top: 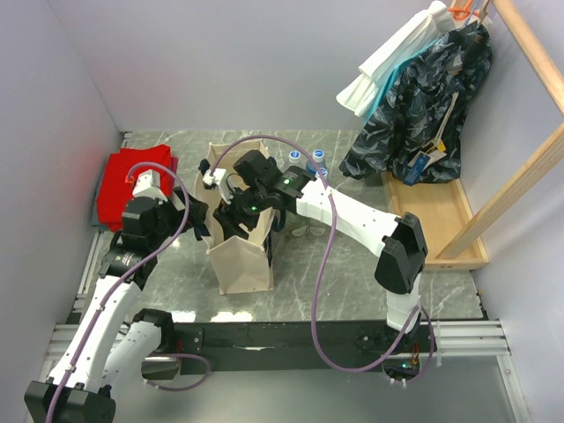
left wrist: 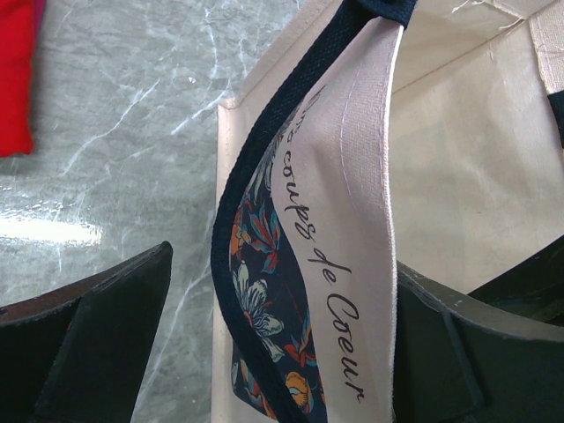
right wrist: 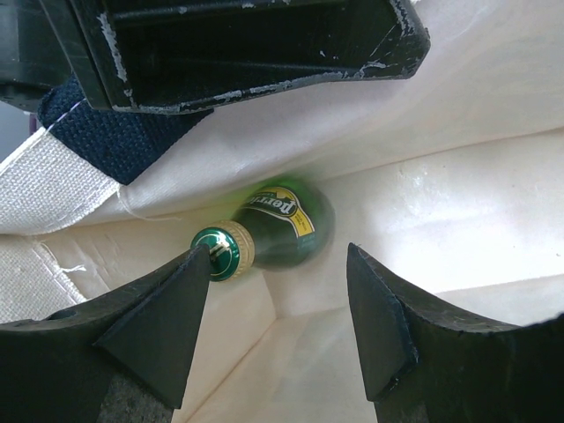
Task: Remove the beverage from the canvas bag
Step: Take out the drink from the canvas bag.
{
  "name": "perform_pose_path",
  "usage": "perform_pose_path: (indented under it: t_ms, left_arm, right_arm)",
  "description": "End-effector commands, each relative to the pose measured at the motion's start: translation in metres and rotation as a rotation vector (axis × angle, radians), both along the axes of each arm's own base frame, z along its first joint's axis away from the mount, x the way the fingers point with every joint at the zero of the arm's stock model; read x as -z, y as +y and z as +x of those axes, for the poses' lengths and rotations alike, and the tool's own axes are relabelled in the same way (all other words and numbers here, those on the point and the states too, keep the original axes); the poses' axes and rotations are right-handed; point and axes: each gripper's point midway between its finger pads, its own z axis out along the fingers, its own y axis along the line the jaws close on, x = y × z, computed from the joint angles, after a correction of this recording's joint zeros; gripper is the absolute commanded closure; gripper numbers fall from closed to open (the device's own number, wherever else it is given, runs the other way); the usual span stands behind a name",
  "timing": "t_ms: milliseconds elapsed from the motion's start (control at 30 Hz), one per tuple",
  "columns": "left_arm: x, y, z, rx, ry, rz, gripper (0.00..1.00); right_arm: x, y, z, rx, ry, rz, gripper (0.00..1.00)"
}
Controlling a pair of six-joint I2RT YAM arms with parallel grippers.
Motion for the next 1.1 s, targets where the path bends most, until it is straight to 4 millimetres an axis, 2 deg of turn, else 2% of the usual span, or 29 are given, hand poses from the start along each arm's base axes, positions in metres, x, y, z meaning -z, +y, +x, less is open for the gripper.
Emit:
perform_pose_path:
  t_ms: [0,367,567,1067]
  left_arm:
    - [-0.015,-0.002,0.002,0.013,-0.048,0.000,0.03]
    - [-0.017,-0.002,0.002,0.015,-0.056,0.000,0.04]
    - [-0.017,-0.004,0.002,0.023,-0.055,-0.001,0.04]
    - [-0.016,-0.003,0.002,0.018,-0.052,0.001,0.04]
  right_arm:
    - [-0.001,0.006,-0.007,-0.033,0.014,0.017,0.30]
    - [-0.006,0.008,-0.029,-0.082,0.021,0.006,0.31]
    - [0.000,0.007,-0.027,-0.060,0.019,-0.018,0.30]
    - [-0.046,0.000,-0.013,0.005,-0.116,0.054,0.30]
